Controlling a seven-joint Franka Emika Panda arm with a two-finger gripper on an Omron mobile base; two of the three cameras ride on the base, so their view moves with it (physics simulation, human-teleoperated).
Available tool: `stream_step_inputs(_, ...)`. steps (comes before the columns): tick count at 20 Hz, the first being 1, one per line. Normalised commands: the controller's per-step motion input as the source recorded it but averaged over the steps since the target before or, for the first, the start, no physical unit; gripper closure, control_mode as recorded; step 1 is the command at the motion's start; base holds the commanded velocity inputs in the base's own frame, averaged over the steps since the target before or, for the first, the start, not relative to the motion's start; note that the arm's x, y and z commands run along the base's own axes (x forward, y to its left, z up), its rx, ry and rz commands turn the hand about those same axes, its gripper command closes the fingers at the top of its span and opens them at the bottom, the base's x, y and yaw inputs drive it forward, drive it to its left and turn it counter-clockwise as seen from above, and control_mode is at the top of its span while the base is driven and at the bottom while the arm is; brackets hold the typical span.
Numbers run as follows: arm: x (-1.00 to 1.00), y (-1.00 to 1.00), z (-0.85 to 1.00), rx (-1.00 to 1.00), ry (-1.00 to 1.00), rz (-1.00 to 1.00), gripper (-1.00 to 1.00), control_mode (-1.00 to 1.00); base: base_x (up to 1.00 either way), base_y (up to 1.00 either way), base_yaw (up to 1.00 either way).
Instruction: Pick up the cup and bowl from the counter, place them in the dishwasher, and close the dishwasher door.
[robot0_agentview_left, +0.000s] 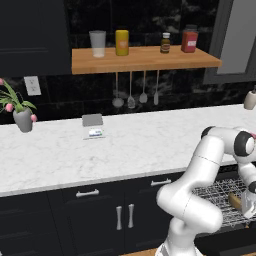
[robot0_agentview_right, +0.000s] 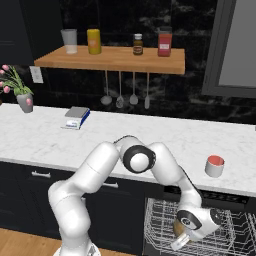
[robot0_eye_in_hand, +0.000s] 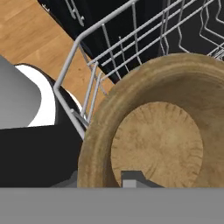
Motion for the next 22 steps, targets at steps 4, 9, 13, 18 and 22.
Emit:
stream_step_inputs(4, -0.02, 0.01, 0.0, 0.0, 0.0, 0.03, 1.0, -1.0, 0.0, 0.0, 0.0)
stream_step_inputs(9, -0.08, 0.0, 0.0, 0.0, -0.03, 0.02, -1.0, -1.0, 0.0, 0.0, 0.0)
stream_step_inputs(13, -0.04, 0.0, 0.23, 0.0, -0.08, 0.0, -1.0, -1.0, 0.0, 0.0, 0.0)
stream_step_inputs(18, -0.06, 0.0, 0.76, 0.1, -0.09, 0.0, -1.0, -1.0, 0.0, 0.0, 0.0)
stream_step_inputs(22, -0.18, 0.0, 1.0, 0.11, -0.07, 0.0, -1.0, -1.0, 0.0, 0.0, 0.0)
